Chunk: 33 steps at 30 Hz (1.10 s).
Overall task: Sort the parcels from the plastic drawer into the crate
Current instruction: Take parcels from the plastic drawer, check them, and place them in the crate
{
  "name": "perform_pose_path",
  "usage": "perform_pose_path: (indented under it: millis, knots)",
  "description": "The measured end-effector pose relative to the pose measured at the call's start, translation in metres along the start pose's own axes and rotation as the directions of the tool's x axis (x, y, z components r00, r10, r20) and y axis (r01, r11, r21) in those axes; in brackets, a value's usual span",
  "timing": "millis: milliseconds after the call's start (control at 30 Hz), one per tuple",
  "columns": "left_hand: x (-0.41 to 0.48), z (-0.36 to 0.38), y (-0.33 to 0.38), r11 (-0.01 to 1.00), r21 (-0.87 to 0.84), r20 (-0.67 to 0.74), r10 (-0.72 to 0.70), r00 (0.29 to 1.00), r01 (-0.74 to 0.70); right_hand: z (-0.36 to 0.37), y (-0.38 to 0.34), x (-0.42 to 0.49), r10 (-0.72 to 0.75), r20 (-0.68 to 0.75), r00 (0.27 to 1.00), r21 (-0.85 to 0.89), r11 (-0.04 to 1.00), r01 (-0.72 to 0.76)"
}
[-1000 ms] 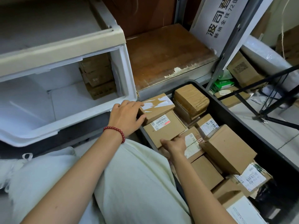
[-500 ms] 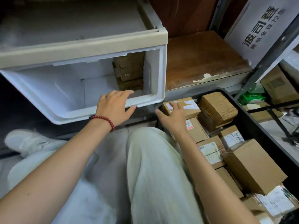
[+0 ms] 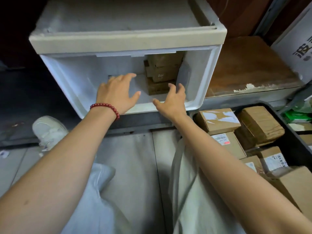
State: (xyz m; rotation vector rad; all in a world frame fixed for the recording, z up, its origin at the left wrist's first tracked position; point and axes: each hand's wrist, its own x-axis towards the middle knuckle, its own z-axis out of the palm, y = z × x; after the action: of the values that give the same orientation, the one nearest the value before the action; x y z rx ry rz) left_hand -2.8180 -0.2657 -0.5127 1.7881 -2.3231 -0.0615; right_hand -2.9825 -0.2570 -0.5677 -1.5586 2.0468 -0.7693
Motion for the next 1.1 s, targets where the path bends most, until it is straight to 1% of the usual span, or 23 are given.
perform_pose_path:
  millis: [67,167,267,367,433,533,667,767,900,967,1033,1100]
  knots:
    - [0.006,0.003,0.003,0.999,0.019,-0.019,0.030,0.999,-0.030,-0.001,0.006,0.014,0.025,-0.037,0.999,-0.004,1.000,-0.025]
    - [0.006,0.011,0.007,0.994,0.064,0.029,0.087,0.996,-0.088,-0.001,0.014,0.035,0.088,-0.067,0.994,-0.009,0.996,-0.089]
    - [0.007,0.008,0.008,0.992,0.048,0.015,0.120,0.993,-0.120,-0.002,0.021,0.049,0.150,-0.080,0.985,-0.029,0.988,-0.153]
    - [0.007,0.001,0.007,0.994,-0.011,-0.044,0.107,0.993,-0.108,-0.001,0.025,0.055,0.151,-0.061,0.987,-0.038,0.987,-0.154]
    - [0.006,-0.001,0.005,0.996,-0.022,-0.047,0.086,0.995,-0.087,0.001,0.026,0.057,0.160,-0.041,0.986,-0.030,0.986,-0.161]
    - [0.002,0.000,0.002,0.998,-0.032,-0.028,0.055,0.998,-0.055,0.005,0.028,0.061,0.211,0.003,0.977,0.006,0.977,-0.211]
    - [0.000,-0.004,0.001,0.997,-0.037,-0.072,0.058,0.996,-0.061,0.009,0.031,0.066,0.247,0.047,0.968,0.057,0.967,-0.250]
    - [0.000,-0.008,-0.005,0.998,-0.012,-0.081,0.066,0.994,-0.068,0.011,0.031,0.070,0.253,0.027,0.967,0.124,0.959,-0.254]
    - [0.002,-0.013,-0.019,0.999,0.032,-0.053,0.037,0.998,-0.036,0.009,0.024,0.067,0.257,0.010,0.966,0.238,0.938,-0.252]
    - [0.001,-0.014,-0.021,0.999,0.040,-0.044,0.030,0.999,-0.029,0.006,0.020,0.063,0.209,0.031,0.977,0.225,0.951,-0.211]
    - [0.000,-0.013,-0.020,0.998,0.042,-0.036,0.037,0.999,-0.036,0.004,0.015,0.054,0.159,0.082,0.984,0.195,0.966,-0.173]
    - [-0.002,-0.011,-0.018,0.998,0.048,-0.015,0.047,0.999,-0.047,0.003,0.010,0.045,0.124,0.131,0.984,0.200,0.969,-0.149]
